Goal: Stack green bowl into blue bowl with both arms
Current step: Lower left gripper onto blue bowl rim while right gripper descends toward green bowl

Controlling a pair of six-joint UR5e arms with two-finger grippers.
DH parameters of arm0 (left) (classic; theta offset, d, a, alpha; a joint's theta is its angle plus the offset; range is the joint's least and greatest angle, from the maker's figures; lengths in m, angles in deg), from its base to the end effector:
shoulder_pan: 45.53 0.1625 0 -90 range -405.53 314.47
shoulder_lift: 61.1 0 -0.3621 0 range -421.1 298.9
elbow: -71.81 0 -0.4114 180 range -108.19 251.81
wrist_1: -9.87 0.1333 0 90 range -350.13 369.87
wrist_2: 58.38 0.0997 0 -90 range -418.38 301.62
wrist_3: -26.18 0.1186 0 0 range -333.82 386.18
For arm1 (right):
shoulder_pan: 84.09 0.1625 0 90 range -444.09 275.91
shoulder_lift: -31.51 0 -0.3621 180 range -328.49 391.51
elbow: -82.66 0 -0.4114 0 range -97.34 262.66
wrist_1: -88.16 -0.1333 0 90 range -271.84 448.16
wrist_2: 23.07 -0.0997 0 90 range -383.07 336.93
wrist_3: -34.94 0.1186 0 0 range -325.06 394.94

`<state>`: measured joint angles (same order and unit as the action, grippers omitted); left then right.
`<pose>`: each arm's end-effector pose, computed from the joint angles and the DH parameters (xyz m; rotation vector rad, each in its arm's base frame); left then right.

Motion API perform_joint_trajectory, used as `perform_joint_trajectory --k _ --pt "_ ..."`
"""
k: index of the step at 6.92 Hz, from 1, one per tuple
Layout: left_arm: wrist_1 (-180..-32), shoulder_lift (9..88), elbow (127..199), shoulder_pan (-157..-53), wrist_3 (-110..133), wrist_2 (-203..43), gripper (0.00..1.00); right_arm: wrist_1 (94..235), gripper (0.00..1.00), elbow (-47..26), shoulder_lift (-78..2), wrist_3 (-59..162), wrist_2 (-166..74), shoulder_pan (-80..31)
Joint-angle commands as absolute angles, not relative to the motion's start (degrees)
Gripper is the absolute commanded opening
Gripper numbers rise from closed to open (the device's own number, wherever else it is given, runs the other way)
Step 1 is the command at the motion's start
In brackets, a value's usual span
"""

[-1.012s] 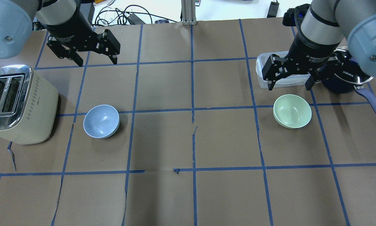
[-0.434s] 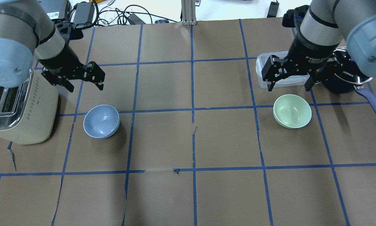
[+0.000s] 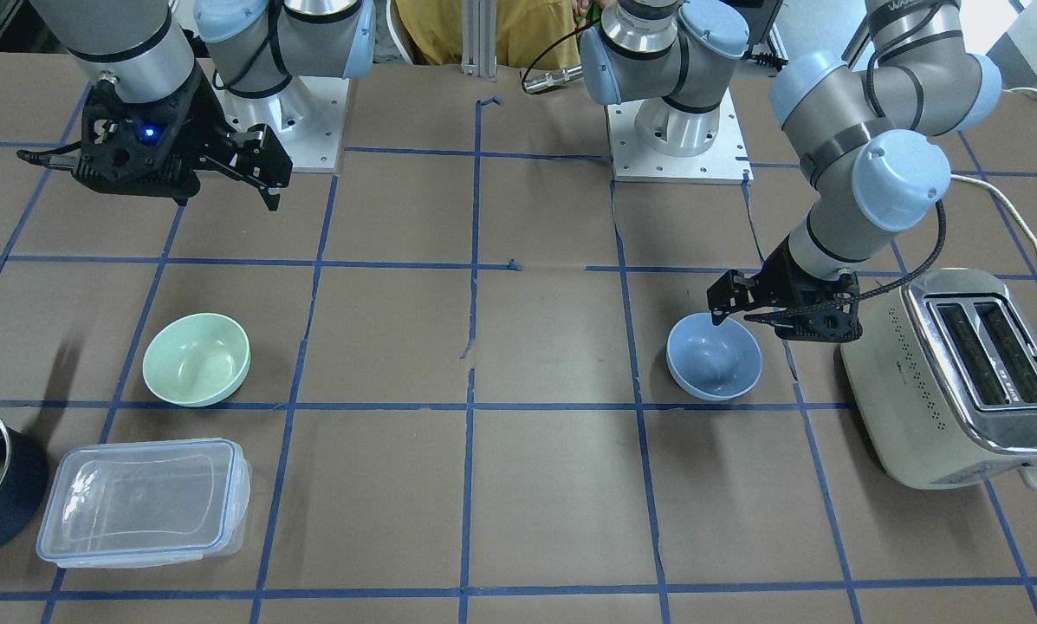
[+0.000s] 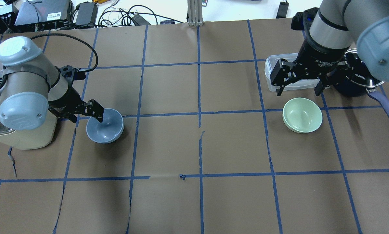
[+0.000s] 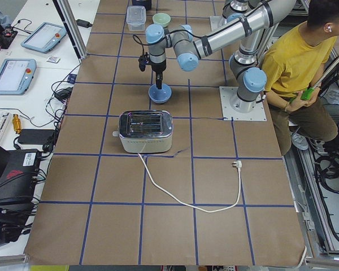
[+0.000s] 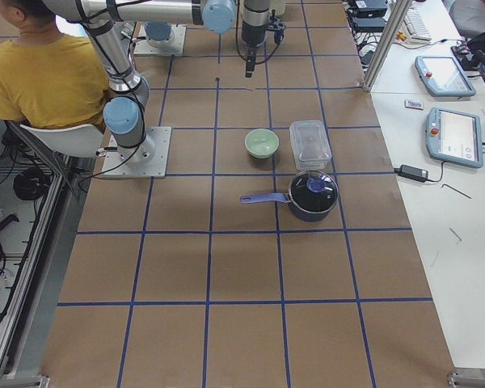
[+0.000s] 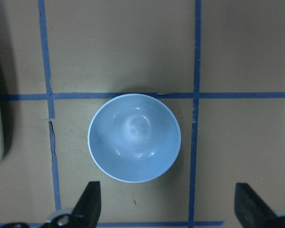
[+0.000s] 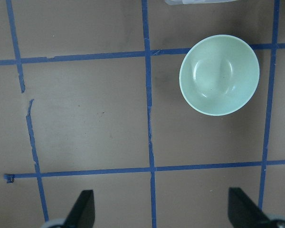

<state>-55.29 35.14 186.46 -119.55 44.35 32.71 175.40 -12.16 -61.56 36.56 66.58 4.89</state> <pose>0.0059 -0.4966 0.1828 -0.0613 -3.1237 -0.1666 0.1254 -0.4842 0.3854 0.0726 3.1326 0.1234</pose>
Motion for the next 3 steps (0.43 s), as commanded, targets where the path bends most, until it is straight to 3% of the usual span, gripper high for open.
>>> perform_joint_trajectory --k 1,2,3 --pt "-51.1 38.2 188.2 -117.0 47.4 32.8 1.0 175.4 1.0 -12.2 -61.5 36.5 66.7 4.9" --pt "-46.4 40.2 188.6 -116.9 47.0 32.5 0.97 175.4 1.0 -12.2 -61.4 36.5 66.7 4.8" --pt "-44.2 41.8 189.1 -116.8 47.1 32.3 0.85 175.3 1.0 -12.2 -61.4 36.5 66.7 4.5"
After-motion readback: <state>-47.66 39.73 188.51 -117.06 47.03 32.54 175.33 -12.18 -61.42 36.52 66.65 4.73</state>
